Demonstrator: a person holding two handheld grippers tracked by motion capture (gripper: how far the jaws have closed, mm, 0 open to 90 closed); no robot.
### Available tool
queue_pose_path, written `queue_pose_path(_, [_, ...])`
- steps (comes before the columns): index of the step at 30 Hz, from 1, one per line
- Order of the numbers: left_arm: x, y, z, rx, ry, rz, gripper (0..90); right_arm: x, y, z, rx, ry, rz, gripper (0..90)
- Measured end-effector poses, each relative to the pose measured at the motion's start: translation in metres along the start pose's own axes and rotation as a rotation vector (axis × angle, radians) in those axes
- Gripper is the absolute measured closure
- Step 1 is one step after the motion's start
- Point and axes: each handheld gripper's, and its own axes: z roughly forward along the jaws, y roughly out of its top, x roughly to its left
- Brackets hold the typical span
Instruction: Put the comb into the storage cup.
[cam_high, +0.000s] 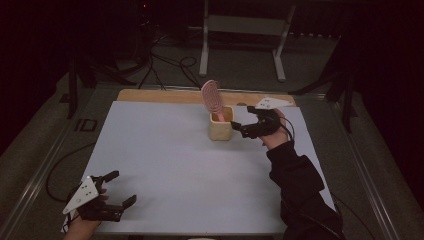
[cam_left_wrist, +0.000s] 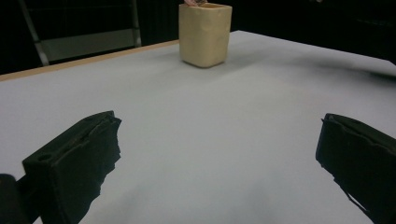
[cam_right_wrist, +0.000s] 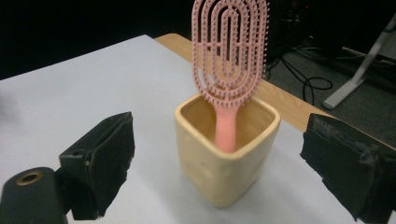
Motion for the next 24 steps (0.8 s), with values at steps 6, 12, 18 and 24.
queue_pose_path(6, [0.000, 0.000, 0.000, 0.000, 0.001, 0.000, 0.0, 0.004, -0.012, -0.012, 0.010, 0.009, 0.001, 9.3])
queue_pose_path(12, [0.000, 0.000, 0.000, 0.000, 0.000, 0.001, 0.0, 0.010, -0.024, -0.022, 0.013, 0.023, 0.018, 9.2])
queue_pose_path(18, [0.000, 0.000, 0.000, -0.001, 0.000, 0.001, 0.0, 0.018, -0.037, -0.031, 0.003, 0.034, 0.023, 9.3])
queue_pose_path(24, [0.000, 0.000, -0.001, -0.001, -0.001, 0.003, 0.0, 0.027, -0.053, -0.039, 0.015, 0.034, 0.018, 9.3])
